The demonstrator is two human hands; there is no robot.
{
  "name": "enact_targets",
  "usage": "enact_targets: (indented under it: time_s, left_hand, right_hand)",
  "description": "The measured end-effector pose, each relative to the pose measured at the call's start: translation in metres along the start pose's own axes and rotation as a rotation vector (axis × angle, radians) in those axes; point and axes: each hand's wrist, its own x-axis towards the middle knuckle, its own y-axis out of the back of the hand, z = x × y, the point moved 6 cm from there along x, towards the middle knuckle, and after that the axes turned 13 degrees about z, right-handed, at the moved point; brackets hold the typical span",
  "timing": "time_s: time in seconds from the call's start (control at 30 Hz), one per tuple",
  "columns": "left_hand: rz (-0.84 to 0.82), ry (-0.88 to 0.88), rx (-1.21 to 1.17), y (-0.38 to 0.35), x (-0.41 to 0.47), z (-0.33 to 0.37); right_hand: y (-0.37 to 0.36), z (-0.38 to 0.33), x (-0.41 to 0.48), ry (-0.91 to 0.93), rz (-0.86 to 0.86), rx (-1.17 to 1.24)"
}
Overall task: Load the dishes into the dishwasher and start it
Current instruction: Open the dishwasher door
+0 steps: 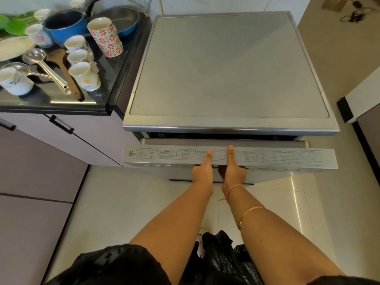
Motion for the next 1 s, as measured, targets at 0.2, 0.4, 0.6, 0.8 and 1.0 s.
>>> enact_targets:
  time_s: [0.2,0.4,0.6,0.8,1.0]
  left_hand:
    - [-0.031,-0.063,0.072,0.026,-0.013,-0.016]
    - [0.072,-0.105,0.135,0.057,-0.020,-0.063]
    - [0.148,-0.180,0.248,0.092,-0.034,-0.126]
    - [0.276,-0.864,1.024,0.107,-0.048,-0.142]
    - [-0.057,-1.059,1.576,0.088,-0.016,-0.174]
  right_hand:
    - [0.026,0.009,-0.015,0.000,0.031,-0.233]
    - [0.075,0.023,-0.038,0.074,0.052,-0.533]
    - [0.126,0.056,-0.060,0.150,0.029,-0.827]
    - [0.146,0.054,-0.078,0.781,0.104,-1.538]
    - [0.156,0.080,-0.045,0.822,-0.331,-1.906]
